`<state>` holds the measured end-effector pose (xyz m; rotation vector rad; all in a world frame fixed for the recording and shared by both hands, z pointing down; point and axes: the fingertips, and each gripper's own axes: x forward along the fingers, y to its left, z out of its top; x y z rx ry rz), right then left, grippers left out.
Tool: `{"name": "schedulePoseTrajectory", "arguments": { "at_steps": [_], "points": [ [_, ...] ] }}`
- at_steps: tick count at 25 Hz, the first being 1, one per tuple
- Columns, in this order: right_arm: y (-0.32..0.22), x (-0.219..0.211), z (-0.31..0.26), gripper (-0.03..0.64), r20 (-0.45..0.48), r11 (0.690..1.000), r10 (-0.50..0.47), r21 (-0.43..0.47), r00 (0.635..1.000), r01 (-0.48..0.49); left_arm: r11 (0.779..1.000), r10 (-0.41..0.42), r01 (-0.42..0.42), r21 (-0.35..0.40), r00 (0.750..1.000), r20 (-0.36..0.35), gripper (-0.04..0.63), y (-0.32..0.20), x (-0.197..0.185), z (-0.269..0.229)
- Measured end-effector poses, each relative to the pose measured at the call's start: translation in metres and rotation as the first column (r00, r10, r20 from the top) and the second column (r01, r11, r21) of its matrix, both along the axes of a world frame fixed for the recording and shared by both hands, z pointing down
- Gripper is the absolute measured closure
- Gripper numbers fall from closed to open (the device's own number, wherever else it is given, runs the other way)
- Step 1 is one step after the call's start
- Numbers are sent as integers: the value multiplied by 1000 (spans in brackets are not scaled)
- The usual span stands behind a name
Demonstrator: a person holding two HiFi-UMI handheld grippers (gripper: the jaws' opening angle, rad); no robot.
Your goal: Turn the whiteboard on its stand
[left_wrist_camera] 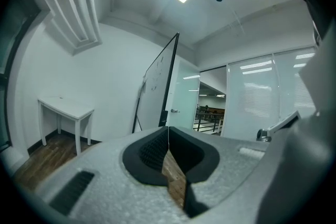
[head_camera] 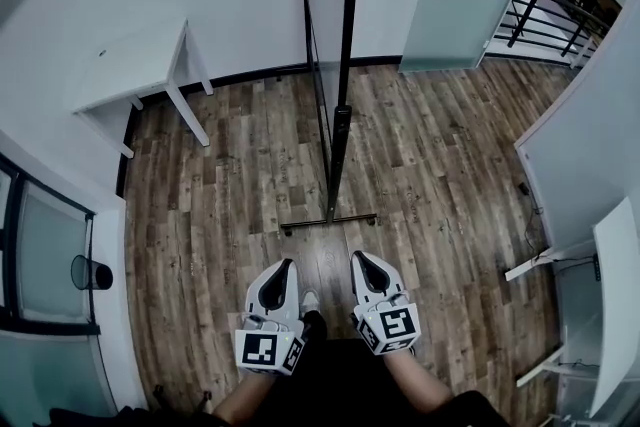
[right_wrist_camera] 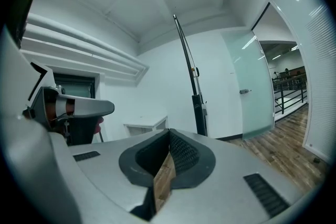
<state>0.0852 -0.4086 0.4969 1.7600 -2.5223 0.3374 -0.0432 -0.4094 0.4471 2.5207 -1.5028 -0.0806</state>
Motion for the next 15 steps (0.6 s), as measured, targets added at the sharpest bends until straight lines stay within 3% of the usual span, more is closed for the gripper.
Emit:
{"name": "schedulePoseTrajectory", "arguments": {
  "at_steps": [15],
  "points": [
    [-140, 3, 23, 602, -30, 995, 104, -5, 994, -104, 995, 95, -95, -3, 995, 13, 577, -110, -8, 13]
  ]
}}
